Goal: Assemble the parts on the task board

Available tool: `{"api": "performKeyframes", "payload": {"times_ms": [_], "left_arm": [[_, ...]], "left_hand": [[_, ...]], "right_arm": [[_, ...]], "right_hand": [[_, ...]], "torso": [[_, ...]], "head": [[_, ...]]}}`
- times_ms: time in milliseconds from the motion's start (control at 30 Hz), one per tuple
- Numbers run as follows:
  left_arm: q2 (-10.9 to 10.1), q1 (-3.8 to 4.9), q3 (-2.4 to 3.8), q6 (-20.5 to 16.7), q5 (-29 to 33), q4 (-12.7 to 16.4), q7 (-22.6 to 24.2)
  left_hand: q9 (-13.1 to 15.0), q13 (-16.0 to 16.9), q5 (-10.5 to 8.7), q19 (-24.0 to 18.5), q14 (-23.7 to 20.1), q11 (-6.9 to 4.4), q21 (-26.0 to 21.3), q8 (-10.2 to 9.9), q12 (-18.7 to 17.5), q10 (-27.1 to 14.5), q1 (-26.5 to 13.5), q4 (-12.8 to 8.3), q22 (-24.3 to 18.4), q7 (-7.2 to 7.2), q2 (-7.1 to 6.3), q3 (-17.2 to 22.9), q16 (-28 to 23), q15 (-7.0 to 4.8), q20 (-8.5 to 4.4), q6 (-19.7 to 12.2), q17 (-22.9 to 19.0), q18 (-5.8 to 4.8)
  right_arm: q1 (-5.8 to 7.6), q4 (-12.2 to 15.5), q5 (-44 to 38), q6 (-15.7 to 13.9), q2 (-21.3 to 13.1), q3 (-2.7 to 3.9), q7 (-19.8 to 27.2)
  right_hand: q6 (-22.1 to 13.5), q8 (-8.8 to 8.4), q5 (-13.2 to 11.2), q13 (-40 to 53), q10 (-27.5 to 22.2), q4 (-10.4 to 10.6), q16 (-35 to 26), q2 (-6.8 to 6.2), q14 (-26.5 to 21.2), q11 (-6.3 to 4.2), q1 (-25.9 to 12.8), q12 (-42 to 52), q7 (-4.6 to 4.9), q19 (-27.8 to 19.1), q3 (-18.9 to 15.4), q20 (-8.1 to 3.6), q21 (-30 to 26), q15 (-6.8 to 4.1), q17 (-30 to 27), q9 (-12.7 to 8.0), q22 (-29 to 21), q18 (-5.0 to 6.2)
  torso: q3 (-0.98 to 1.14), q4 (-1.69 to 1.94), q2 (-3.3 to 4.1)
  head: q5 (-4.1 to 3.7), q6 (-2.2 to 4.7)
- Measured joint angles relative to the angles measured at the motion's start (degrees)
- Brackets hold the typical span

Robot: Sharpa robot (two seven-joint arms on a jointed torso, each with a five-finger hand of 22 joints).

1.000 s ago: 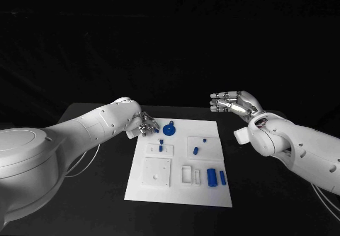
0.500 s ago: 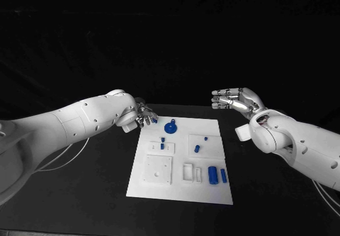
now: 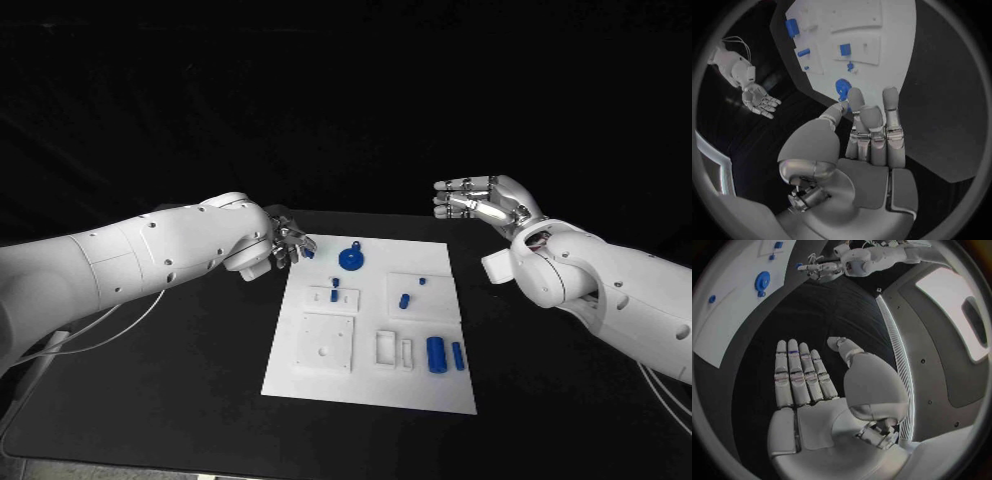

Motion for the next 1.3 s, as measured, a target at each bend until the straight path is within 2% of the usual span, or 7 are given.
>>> {"api": "performKeyframes", "payload": {"times_ms": [200,367,500,567,800,1067,1300], "left_arm": [[-1.61,-0.16,-2.05,-2.91,-1.90,3.24,-0.34],[-1.96,-0.94,-2.92,-4.73,-3.22,4.70,-0.45],[-1.85,-2.06,-3.21,-5.70,-4.07,5.26,-0.47],[-1.68,-2.50,-3.27,-6.08,-4.46,5.30,-0.48],[-1.18,-3.60,-3.30,-6.46,-5.29,5.83,-0.56],[-0.78,-4.72,-3.33,-6.41,-5.57,5.99,-0.77],[-0.72,-5.06,-3.33,-6.18,-5.77,5.99,-1.01]], "left_hand": [[0.43,0.00,0.00,0.00,0.00,0.00,0.41,-0.01,0.45,0.00,-0.22,-0.38,0.00,0.00,-0.22,0.38,0.00,0.01,0.00,0.01,0.43,0.00],[0.77,-0.01,-0.01,0.00,0.00,0.00,0.41,-0.02,0.45,0.00,-0.24,-0.44,-0.01,0.00,-0.24,0.45,0.00,0.01,0.00,0.01,0.53,0.00],[1.10,-0.01,-0.01,0.00,0.00,0.00,0.41,-0.02,0.45,0.00,-0.45,-0.55,-0.01,0.00,-0.44,0.55,0.00,0.02,0.00,0.01,0.61,0.00],[1.12,-0.01,-0.11,0.00,0.00,0.00,0.41,-0.17,0.45,0.00,-0.55,-1.24,-0.01,0.00,-0.46,1.24,0.00,0.02,0.00,0.01,0.62,0.00],[0.91,-0.01,-0.12,0.01,0.08,0.00,0.81,-0.25,0.45,0.00,-0.57,-1.25,-0.02,0.00,-0.42,1.25,0.00,0.11,0.00,0.02,0.71,0.00],[0.73,-0.02,-0.13,0.01,0.08,0.00,0.81,-0.35,0.44,0.00,-0.49,-1.27,-0.01,0.00,-0.34,1.27,0.00,0.12,0.01,0.02,0.70,0.00],[0.67,-0.02,-0.33,-0.11,0.08,0.00,0.81,-0.12,0.44,0.00,-0.34,-1.29,0.02,0.01,-0.19,1.29,0.00,0.13,-0.11,0.02,0.70,0.00]], "right_arm": [[-0.14,-0.09,0.09,0.17,-0.06,0.00,-0.05],[-0.19,-0.07,0.15,0.27,-0.11,0.00,-0.06],[-0.30,-0.01,0.19,0.33,-0.18,0.00,-0.06],[-0.32,0.01,0.22,0.35,-0.20,0.00,-0.07],[-0.39,0.03,0.27,0.39,-0.26,0.00,-0.07],[-0.46,0.06,0.30,0.44,-0.26,0.00,-0.07],[-0.54,0.06,0.32,0.47,-0.32,0.00,-0.07]], "right_hand": [[0.00,0.00,0.00,0.00,-0.21,0.00,0.00,0.00,-0.32,0.21,0.00,0.00,0.00,0.00,0.00,0.00,0.00,-0.10,0.00,0.00,0.00,0.00],[0.00,0.00,0.00,0.00,-0.21,0.00,0.00,0.00,-0.32,0.21,0.00,0.00,0.00,0.00,0.00,0.00,0.00,-0.10,0.00,0.00,0.00,0.00],[0.00,0.00,0.00,0.00,-0.21,0.00,0.00,0.00,-0.32,0.21,0.00,0.00,0.00,0.00,0.00,0.00,0.00,-0.10,0.00,0.00,0.00,0.00],[0.00,0.00,0.00,0.00,-0.21,0.00,0.00,0.00,-0.32,0.21,0.00,0.00,0.00,0.00,0.00,0.00,0.00,-0.10,0.00,0.00,0.00,0.00],[0.01,0.00,0.00,0.00,-0.21,0.00,0.00,0.00,-0.31,0.21,0.00,0.00,0.00,0.00,0.00,0.00,0.00,-0.10,0.00,0.00,0.00,0.00],[-0.20,0.00,0.00,0.00,-0.21,0.00,0.00,0.00,-0.31,0.21,0.00,0.00,0.20,0.00,0.00,0.00,0.00,-0.10,0.00,0.00,0.00,0.00],[-0.20,0.00,0.00,0.00,-0.21,0.00,0.00,0.00,-0.31,0.21,0.00,0.00,0.20,0.00,0.00,0.00,0.00,-0.11,0.00,0.00,0.00,0.00]], "torso": [[0.07,0.18,-0.21],[0.07,0.25,-0.25],[0.04,0.25,-0.26],[0.04,0.23,-0.25],[0.10,0.08,-0.16],[0.11,0.14,-0.15],[0.11,0.14,-0.15]], "head": [[0.24,-0.27],[0.39,-0.43],[0.47,-0.53],[0.48,-0.59],[0.55,-0.88],[0.34,-1.13],[0.26,-1.28]]}}
